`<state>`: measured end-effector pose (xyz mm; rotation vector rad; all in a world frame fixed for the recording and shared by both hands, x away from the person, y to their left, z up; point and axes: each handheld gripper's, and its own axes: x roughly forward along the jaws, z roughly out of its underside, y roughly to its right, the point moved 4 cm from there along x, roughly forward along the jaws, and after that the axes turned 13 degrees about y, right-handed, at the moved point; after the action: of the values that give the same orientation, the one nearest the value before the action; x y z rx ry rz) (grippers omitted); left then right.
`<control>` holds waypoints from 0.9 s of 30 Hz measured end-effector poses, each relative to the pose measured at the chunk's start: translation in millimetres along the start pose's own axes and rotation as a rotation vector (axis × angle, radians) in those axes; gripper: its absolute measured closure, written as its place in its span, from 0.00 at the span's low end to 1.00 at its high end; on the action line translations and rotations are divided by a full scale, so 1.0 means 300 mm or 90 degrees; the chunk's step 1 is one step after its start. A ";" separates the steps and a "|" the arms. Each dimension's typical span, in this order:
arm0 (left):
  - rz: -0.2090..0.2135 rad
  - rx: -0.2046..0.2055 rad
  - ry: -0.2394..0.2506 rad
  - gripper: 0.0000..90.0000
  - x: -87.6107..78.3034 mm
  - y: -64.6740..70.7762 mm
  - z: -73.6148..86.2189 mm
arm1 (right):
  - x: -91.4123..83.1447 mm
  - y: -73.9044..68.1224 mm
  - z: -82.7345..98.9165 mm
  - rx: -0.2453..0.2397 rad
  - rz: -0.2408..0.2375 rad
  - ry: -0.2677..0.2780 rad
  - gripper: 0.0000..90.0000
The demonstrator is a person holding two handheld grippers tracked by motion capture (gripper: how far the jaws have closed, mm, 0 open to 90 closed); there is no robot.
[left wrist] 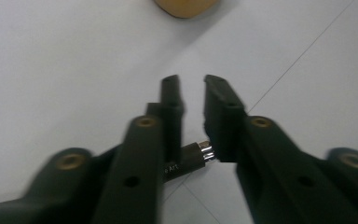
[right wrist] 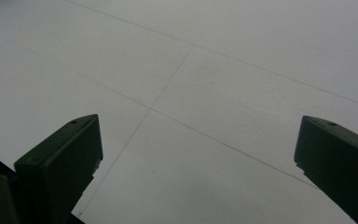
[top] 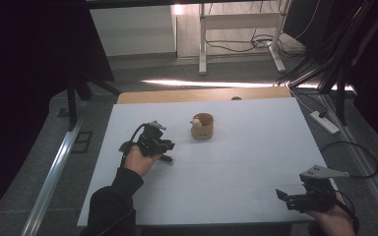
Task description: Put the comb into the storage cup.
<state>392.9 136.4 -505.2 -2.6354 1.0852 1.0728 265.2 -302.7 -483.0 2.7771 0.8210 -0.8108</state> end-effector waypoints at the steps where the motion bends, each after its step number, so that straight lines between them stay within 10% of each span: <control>1: 0.003 -0.006 -0.001 0.96 -0.001 0.002 -0.001 | 0.000 0.000 0.000 0.000 0.000 0.000 0.01; 27: -0.016 -0.012 -0.046 0.98 0.069 -0.029 0.079 | 0.002 -0.004 0.001 -0.010 0.002 -0.006 0.02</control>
<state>395.3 138.7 -537.9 -2.5953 1.0297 1.1702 264.9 -301.5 -483.7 2.7573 0.8180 -0.8131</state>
